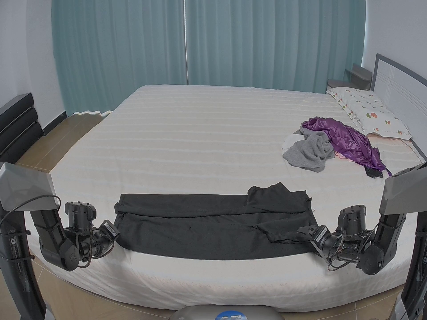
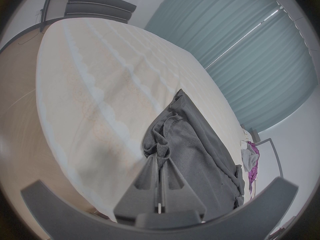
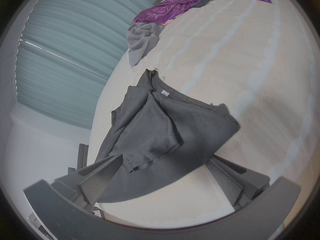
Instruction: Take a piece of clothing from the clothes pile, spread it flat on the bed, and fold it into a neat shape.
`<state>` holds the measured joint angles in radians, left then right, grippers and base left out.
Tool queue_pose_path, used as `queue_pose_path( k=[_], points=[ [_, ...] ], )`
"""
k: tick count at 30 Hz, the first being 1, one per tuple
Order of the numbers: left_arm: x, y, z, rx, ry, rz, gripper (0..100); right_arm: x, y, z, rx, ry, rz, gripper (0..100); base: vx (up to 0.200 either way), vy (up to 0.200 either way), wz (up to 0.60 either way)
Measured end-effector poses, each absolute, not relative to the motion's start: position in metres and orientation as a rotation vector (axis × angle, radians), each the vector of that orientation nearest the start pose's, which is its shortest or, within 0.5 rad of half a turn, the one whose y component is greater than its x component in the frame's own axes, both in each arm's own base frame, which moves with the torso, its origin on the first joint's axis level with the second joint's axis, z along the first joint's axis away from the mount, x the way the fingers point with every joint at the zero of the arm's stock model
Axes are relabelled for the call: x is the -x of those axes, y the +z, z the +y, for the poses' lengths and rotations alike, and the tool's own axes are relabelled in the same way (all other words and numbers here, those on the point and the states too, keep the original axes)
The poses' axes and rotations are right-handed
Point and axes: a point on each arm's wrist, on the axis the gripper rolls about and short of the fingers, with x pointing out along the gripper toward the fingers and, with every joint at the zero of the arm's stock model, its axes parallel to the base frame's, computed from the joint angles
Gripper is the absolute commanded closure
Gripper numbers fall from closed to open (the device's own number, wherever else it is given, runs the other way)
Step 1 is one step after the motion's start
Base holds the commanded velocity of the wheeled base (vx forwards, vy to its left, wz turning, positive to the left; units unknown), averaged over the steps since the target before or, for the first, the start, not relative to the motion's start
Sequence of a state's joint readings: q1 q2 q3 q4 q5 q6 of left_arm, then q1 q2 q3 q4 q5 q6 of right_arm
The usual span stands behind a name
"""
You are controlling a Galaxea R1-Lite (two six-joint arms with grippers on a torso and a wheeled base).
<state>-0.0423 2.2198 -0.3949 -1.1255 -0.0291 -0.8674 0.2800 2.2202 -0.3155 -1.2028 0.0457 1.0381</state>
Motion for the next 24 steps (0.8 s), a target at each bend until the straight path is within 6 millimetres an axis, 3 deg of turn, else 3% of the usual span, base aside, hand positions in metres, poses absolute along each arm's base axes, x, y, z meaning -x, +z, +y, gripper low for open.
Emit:
queue_pose_path(
  k=[4, 5, 16, 24],
  points=[
    [-0.289, -0.014, -0.013, 0.827, 0.238, 0.681, 100, -0.271, -0.019, 0.078, -0.905, -0.088, 0.762, 0, 0.000, 0.000, 0.00],
    [-0.289, -0.014, -0.013, 0.827, 0.238, 0.680, 100, -0.275, -0.020, 0.079, -0.903, -0.094, 0.751, 100, 0.000, 0.000, 0.00],
    [-0.288, -0.013, -0.013, 0.827, 0.238, 0.676, 100, -0.279, -0.030, 0.084, -0.879, -0.127, 0.739, 100, 0.000, 0.000, 0.00],
    [-0.286, -0.006, -0.011, 0.826, 0.236, 0.659, 100, -0.274, -0.018, 0.081, -0.888, -0.119, 0.718, 100, 0.000, 0.000, 0.00]
  ],
)
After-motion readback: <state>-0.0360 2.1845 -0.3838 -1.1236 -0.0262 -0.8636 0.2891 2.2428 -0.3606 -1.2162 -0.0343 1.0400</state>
